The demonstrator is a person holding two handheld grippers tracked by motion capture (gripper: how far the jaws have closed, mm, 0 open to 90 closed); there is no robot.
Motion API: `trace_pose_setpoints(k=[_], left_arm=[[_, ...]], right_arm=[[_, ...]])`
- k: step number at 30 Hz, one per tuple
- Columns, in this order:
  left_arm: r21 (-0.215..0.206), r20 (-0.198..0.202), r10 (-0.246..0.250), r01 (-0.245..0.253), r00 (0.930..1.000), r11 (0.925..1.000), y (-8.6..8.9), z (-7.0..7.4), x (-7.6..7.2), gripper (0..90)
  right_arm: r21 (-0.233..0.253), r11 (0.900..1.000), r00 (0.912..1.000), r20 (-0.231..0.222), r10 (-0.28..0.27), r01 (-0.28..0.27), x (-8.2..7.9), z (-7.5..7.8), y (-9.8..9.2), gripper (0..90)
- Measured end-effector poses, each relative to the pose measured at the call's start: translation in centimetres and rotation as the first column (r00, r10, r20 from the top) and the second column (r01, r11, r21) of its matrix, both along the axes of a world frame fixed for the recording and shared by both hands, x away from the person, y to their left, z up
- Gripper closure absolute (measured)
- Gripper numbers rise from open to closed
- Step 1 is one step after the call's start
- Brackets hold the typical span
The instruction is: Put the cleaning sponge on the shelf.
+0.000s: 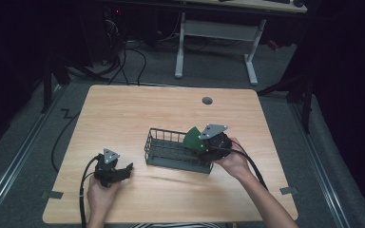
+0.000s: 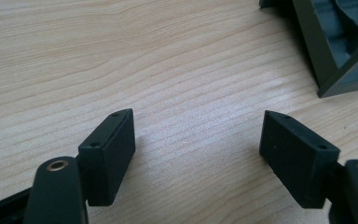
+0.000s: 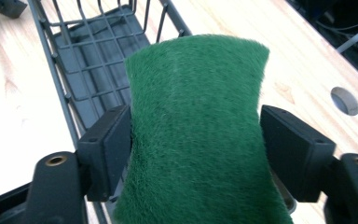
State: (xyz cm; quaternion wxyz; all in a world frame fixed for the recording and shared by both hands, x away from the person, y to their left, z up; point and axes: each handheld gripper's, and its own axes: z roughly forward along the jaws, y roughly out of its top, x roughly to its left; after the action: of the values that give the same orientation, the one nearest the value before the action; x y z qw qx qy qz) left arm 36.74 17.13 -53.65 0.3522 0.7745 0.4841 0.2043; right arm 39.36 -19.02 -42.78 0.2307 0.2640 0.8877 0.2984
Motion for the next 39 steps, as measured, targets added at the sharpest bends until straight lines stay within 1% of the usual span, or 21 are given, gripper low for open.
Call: trace_pose_setpoints(k=[4, 7, 11, 13, 14, 16, 18, 19, 23, 24, 25, 28, 29, 30, 31, 32, 34, 35, 36, 37, 39], left_arm=[[0.001, 0.0, 0.0, 0.0, 1.0, 1.0, 0.0, 0.0, 0.0, 27.1], [0.001, 0.0, 0.0, 0.0, 1.0, 1.0, 0.0, 0.0, 0.0, 27.1], [0.001, 0.0, 0.0, 0.0, 1.0, 1.0, 0.0, 0.0, 0.0, 27.1], [0.0, 0.0, 0.0, 0.0, 1.0, 1.0, 0.0, 0.0, 0.0, 27.1], [0.0, 0.0, 0.0, 0.0, 1.0, 1.0, 0.0, 0.0, 0.0, 27.1], [0.0, 0.0, 0.0, 0.0, 1.0, 1.0, 0.0, 0.0, 0.0, 27.1], [0.001, 0.0, 0.0, 0.0, 1.0, 1.0, 0.0, 0.0, 0.0, 27.1], [0.001, 0.001, 0.0, 0.0, 1.0, 1.0, 0.0, 0.0, 0.0, 27.1], [0.001, 0.0, 0.0, 0.0, 1.0, 1.0, 0.0, 0.0, 0.0, 27.1], [0.001, 0.0, 0.0, 0.0, 1.0, 1.0, 0.0, 0.0, 0.0, 27.1], [0.001, 0.001, 0.0, 0.0, 1.0, 1.0, 0.0, 0.0, 0.0, 27.1], [0.002, 0.001, 0.0, 0.0, 1.0, 1.0, 0.0, 0.0, 0.0, 27.1], [0.002, 0.001, 0.0, 0.0, 1.0, 1.0, 0.0, 0.0, 0.0, 27.1], [0.002, 0.001, 0.0, 0.0, 1.0, 1.0, 0.0, 0.0, 0.0, 27.1], [0.002, 0.001, 0.0, 0.0, 1.0, 1.0, 0.0, 0.0, 0.0, 27.2], [0.002, 0.001, 0.0, 0.0, 1.0, 1.0, 0.0, 0.0, 0.0, 27.2], [0.005, 0.001, 0.0, 0.0, 1.0, 1.0, -0.1, 0.0, 0.0, 27.1], [0.005, 0.001, 0.0, 0.0, 1.0, 1.0, -0.1, 0.0, 0.0, 27.1], [0.006, 0.002, 0.0, 0.0, 1.0, 1.0, -0.1, 0.0, 0.0, 27.1], [0.006, 0.002, 0.0, 0.0, 1.0, 1.0, -0.1, 0.0, 0.0, 27.1], [0.006, 0.002, 0.0, 0.0, 1.0, 1.0, -0.1, 0.0, 0.0, 27.2]], right_arm=[[-0.002, 1.0, 0.9999, -0.014, 0.001, -0.001, 0.0, -0.2, 0.0, 27.4], [0.01, 1.0, 0.9996, -0.029, 0.008, -0.007, -0.1, -0.2, -0.1, 33.5], [0.02, 1.0, 0.9994, -0.032, 0.013, -0.012, 0.0, -0.2, -0.2, 37.0], [0.044, 0.999, 0.9993, -0.037, 0.007, -0.005, 0.0, -0.1, -0.4, 36.5], [0.044, 0.999, 0.9993, -0.037, 0.007, -0.005, 0.0, -0.1, -0.4, 36.5], [0.078, 0.997, 0.9996, -0.025, -0.014, 0.016, -0.2, 0.3, -0.9, 37.3], [0.117, 0.993, 0.9994, -0.013, -0.032, 0.033, -0.5, 0.5, -1.4, 38.9], [0.133, 0.99, 0.9989, -0.018, -0.043, 0.045, -0.5, 0.5, -1.7, 38.5], [0.173, 0.981, 0.9959, -0.032, -0.084, 0.089, -0.7, 0.4, -3.1, 39.1], [0.173, 0.981, 0.9959, -0.032, -0.084, 0.089, -0.7, 0.4, -3.1, 39.1], [0.199, 0.974, 0.9934, -0.042, -0.107, 0.113, -0.8, 0.4, -4.0, 38.9], [0.223, 0.965, 0.9904, -0.036, -0.134, 0.138, -1.2, 0.7, -4.8, 39.7], [0.223, 0.965, 0.9904, -0.036, -0.134, 0.138, -1.2, 0.7, -4.8, 39.7], [0.254, 0.955, 0.9877, -0.034, -0.152, 0.156, -1.6, 0.9, -5.6, 40.1], [0.261, 0.951, 0.9865, -0.036, -0.16, 0.164, -1.7, 0.9, -5.9, 40.1], [0.261, 0.951, 0.9865, -0.036, -0.16, 0.164, -1.7, 0.9, -5.9, 40.1], [0.273, 0.942, 0.9807, -0.042, -0.191, 0.195, -2.0, 0.9, -7.2, 39.8], [0.273, 0.942, 0.9807, -0.042, -0.191, 0.195, -2.0, 0.9, -7.2, 39.8], [0.281, 0.939, 0.9795, -0.041, -0.197, 0.201, -2.1, 1.0, -7.4, 39.9], [0.317, 0.922, 0.9748, -0.042, -0.219, 0.221, -2.4, 1.1, -8.3, 40.1], [0.331, 0.914, 0.971, -0.049, -0.234, 0.237, -2.5, 1.0, -9.0, 40.1]])
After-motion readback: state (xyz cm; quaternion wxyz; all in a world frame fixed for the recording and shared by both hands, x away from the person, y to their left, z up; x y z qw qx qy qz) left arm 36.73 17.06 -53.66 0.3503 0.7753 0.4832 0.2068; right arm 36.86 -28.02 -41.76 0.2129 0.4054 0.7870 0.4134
